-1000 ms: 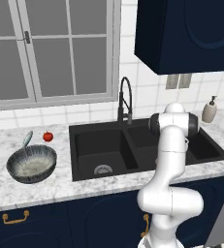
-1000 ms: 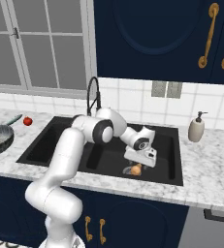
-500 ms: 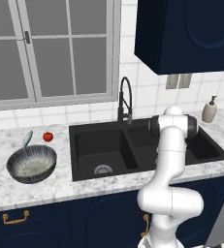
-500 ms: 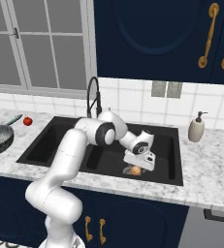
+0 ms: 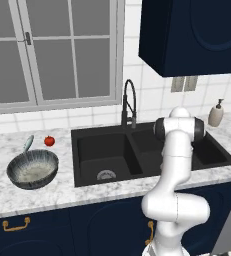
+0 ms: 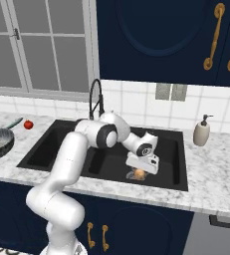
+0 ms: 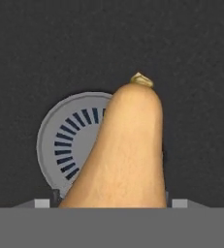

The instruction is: Pick the squash from the sink and place it in the bowl. Then pick the bowl and place it in the microwave. Then close the microwave door and press the start button.

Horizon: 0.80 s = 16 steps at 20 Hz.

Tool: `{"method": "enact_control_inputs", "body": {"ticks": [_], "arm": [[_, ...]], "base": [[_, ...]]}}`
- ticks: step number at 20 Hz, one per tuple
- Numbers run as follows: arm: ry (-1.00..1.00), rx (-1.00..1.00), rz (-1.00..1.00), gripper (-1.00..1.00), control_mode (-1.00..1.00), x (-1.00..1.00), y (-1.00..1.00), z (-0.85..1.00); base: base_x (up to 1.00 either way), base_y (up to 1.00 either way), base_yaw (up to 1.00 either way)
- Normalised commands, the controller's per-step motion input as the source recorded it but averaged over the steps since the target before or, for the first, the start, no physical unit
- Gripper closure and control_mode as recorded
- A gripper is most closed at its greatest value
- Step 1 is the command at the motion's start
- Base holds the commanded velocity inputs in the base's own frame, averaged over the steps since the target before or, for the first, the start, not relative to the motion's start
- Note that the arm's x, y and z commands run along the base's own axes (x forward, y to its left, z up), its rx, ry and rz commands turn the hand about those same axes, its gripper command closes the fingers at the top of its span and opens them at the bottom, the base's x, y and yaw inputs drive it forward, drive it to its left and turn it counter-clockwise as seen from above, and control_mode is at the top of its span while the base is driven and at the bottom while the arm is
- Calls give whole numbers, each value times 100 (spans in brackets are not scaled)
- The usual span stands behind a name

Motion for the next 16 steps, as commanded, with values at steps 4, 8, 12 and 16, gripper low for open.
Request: {"method": "enact_control_inputs", "body": {"ticks": [4,8,12,16], "arm": [[-27,0,0,100,-100,-34,16,100],[-29,0,0,100,-100,-26,4,100],[-27,0,0,100,-100,-30,0,100],[-25,0,0,100,-100,-38,0,100]], "base": [[0,0,0],[0,0,0],[0,0,0],[0,0,0]]}}
